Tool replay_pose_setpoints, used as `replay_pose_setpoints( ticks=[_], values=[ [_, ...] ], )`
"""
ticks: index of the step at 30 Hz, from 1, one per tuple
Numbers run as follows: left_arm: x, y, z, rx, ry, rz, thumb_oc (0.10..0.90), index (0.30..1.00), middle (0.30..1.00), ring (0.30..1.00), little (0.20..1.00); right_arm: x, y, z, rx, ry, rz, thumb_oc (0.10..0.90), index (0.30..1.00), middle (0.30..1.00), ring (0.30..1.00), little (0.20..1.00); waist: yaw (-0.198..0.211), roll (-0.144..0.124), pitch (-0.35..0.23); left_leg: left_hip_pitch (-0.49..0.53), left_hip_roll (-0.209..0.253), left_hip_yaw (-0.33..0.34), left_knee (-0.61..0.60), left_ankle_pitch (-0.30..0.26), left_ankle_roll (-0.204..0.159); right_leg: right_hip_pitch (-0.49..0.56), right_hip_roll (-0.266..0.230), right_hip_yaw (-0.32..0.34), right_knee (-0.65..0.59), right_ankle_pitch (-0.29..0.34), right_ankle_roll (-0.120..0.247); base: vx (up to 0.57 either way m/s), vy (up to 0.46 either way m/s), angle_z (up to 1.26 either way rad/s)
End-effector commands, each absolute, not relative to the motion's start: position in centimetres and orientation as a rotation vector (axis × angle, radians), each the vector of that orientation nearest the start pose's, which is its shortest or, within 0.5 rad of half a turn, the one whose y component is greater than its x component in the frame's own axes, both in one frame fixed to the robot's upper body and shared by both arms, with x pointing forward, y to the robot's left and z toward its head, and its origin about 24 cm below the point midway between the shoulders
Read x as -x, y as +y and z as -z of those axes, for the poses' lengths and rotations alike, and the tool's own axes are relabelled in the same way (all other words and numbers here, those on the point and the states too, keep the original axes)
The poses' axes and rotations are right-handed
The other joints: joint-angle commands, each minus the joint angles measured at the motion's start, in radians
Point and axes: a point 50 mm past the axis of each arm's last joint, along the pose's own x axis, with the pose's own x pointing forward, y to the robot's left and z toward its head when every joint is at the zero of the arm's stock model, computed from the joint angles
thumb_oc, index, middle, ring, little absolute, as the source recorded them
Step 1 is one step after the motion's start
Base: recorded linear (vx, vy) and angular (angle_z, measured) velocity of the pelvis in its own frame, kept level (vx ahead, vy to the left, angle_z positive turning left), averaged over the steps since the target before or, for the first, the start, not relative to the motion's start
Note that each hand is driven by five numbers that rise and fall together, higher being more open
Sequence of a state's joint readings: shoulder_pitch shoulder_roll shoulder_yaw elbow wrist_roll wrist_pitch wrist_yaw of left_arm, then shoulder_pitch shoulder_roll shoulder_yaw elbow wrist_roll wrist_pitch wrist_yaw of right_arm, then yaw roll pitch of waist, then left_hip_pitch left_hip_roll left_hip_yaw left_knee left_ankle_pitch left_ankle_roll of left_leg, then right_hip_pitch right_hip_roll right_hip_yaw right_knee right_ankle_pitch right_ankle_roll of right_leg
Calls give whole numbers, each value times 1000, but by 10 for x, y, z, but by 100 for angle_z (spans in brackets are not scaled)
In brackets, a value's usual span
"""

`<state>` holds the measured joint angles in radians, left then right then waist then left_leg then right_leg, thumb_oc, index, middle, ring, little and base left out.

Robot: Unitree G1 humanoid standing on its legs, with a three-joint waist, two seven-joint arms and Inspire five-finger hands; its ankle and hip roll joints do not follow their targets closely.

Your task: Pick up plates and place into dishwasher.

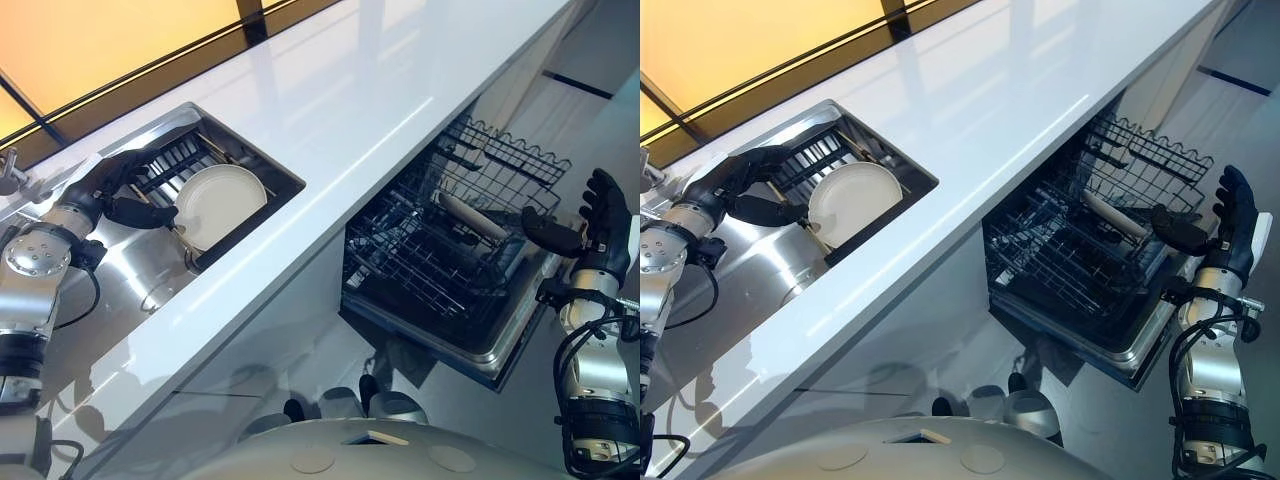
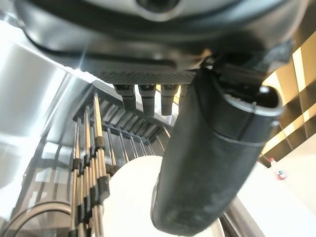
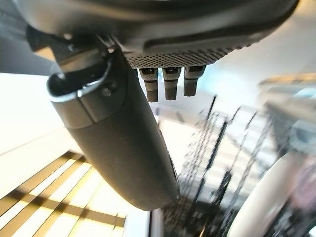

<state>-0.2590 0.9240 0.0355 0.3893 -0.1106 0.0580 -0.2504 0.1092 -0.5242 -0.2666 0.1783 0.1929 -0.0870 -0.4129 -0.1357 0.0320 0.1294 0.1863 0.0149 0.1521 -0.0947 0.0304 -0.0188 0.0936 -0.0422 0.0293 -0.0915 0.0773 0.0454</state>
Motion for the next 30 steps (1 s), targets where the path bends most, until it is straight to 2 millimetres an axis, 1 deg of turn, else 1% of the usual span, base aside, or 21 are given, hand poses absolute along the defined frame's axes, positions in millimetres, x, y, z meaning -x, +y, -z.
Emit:
replay_pose_setpoints(
  ticks=[1, 3, 4, 5, 7, 11, 12, 13, 16, 18, 19, 21, 22, 23, 26, 28, 30],
  values=[
    [-305, 361, -220, -788, -77, -232, 800, 900, 900, 900, 900, -219, -342, -104, 477, -216, 707, 800, 900, 900, 900, 900, -24, 33, -72, -14, -66, 31, 7, -67, 46, 1, 8, -48, 49, -51, 66, 7, 55, -11],
    [-307, 362, -227, -784, -97, -249, 800, 900, 900, 900, 900, -217, -341, -95, 460, -185, 691, 800, 900, 900, 900, 900, -27, 33, -73, -16, -66, 36, 7, -67, 46, -3, 7, -47, 51, -50, 68, 5, 37, -11],
    [-308, 362, -232, -780, -102, -259, 800, 900, 900, 900, 900, -216, -339, -88, 455, -164, 673, 800, 900, 900, 900, 900, -31, 34, -73, -17, -66, 40, 7, -67, 47, -8, 6, -45, 53, -49, 69, 7, 25, -6],
    [-310, 362, -234, -780, -101, -259, 800, 900, 900, 900, 900, -216, -338, -85, 448, -155, 671, 800, 900, 900, 900, 900, -31, 33, -74, -18, -66, 41, 7, -68, 47, -10, 6, -44, 54, -49, 70, 8, 34, -6],
    [-314, 360, -237, -787, -93, -274, 800, 900, 900, 900, 900, -213, -330, -71, 398, -125, 631, 800, 900, 900, 900, 900, -41, 33, -71, -21, -66, 46, 7, -70, 50, -19, 4, -40, 59, -48, 73, 2, 35, -6],
    [-319, 361, -246, -820, -79, -300, 800, 900, 900, 900, 900, -215, -315, -65, 384, -128, 547, 800, 900, 900, 900, 900, -51, 34, -67, -24, -69, 49, 7, -73, 54, -28, 1, -35, 63, -46, 77, 8, 33, -12],
    [-321, 361, -248, -828, -68, -310, 800, 900, 900, 900, 900, -217, -309, -65, 394, -146, 522, 800, 900, 900, 900, 900, -55, 36, -67, -25, -70, 52, 7, -74, 55, -31, 0, -33, 64, -46, 79, 9, 29, -5],
    [-321, 361, -249, -829, -67, -311, 800, 900, 900, 900, 900, -217, -308, -66, 396, -150, 519, 800, 900, 900, 900, 900, -55, 36, -67, -25, -70, 52, 7, -74, 55, -31, 0, -32, 64, -46, 79, 11, 34, -2],
    [-323, 365, -251, -840, -37, -336, 800, 900, 900, 900, 900, -220, -295, -75, 406, -223, 465, 800, 900, 900, 900, 900, -62, 40, -64, -27, -73, 60, 7, -78, 59, -39, -3, -25, 68, -42, 84, 9, 38, -6],
    [-324, 367, -249, -822, -15, -345, 800, 900, 900, 900, 900, -224, -288, -88, 416, -296, 441, 800, 900, 900, 900, 900, -64, 43, -60, -29, -75, 63, 7, -81, 61, -47, -4, -20, 72, -40, 88, 4, 47, -11],
    [-325, 368, -245, -784, 2, -349, 800, 900, 900, 900, 900, -226, -283, -100, 409, -371, 419, 800, 900, 900, 900, 900, -65, 45, -58, -28, -76, 67, 7, -83, 64, -51, -6, -18, 77, -38, 91, 10, 43, -10],
    [-326, 368, -242, -770, 15, -346, 800, 900, 900, 900, 900, -227, -279, -111, 386, -432, 401, 800, 900, 900, 900, 900, -65, 47, -56, -28, -77, 67, 7, -85, 67, -54, -6, -15, 80, -39, 92, 16, 38, -7],
    [-328, 368, -235, -743, 37, -346, 800, 900, 900, 900, 900, -229, -272, -127, 318, -517, 358, 800, 900, 900, 900, 900, -64, 48, -55, -28, -79, 68, 7, -87, 69, -58, -8, -12, 85, -38, 93, 21, 36, -6],
    [-328, 368, -233, -744, 45, -345, 800, 900, 900, 900, 900, -230, -270, -132, 296, -537, 339, 800, 900, 900, 900, 900, -63, 50, -55, -28, -80, 69, 7, -88, 70, -59, -8, -12, 86, -38, 94, 28, 38, -4],
    [-328, 371, -220, -732, 98, -329, 800, 900, 900, 900, 900, -234, -255, -158, 165, -656, 207, 800, 900, 900, 900, 900, -56, 54, -55, -27, -82, 73, 7, -89, 71, -62, -12, -14, 92, -41, 95, 21, 33, -3],
    [-328, 371, -213, -731, 134, -317, 800, 900, 900, 900, 900, -235, -247, -168, 91, -688, 108, 800, 900, 900, 900, 900, -50, 55, -56, -26, -83, 74, 7, -90, 72, -62, -14, -16, 93, -42, 95, 0, 0, 0],
    [-326, 373, -205, -721, 170, -302, 800, 900, 900, 900, 900, -236, -241, -173, 32, -702, 25, 800, 900, 900, 900, 900, -46, 54, -57, -24, -85, 77, 8, -90, 74, -61, -17, -20, 94, -41, 96, 0, 0, 0]
  ],
)
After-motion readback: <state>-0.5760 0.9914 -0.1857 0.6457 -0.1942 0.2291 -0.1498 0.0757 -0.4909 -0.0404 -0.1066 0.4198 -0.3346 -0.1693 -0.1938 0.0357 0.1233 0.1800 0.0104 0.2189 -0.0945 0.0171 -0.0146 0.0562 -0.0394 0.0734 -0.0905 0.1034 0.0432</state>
